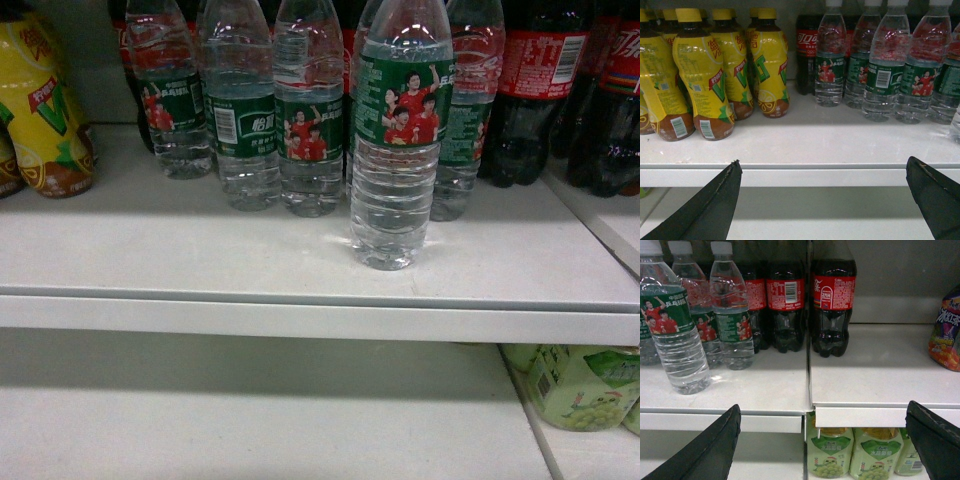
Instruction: Move water from second to third shelf
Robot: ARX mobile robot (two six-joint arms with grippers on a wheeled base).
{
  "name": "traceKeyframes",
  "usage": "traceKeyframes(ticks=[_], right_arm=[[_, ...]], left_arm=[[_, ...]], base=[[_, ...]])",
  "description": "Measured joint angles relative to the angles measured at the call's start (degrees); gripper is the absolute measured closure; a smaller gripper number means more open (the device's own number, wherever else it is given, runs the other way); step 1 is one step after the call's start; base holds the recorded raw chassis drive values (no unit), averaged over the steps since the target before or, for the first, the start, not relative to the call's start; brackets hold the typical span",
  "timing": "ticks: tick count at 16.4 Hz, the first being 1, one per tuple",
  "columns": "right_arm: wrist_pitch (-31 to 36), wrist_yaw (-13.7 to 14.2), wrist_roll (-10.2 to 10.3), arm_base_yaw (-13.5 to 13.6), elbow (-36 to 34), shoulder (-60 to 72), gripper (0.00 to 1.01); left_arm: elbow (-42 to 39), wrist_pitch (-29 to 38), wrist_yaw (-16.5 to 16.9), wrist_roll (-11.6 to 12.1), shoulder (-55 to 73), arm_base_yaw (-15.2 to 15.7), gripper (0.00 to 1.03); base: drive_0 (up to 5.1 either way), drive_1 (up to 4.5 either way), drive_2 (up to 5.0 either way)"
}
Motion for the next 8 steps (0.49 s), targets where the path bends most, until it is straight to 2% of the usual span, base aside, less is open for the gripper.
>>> traceKeyframes(ticks=[8], right_arm=[[-0.02,0.0,0.0,0.0,0.0,0.0,0.03]], left_arm=[[0.0,-0.02,0.0,-0.02,0.0,0.0,0.05]], base=[[0.0,0.0,0.0]])
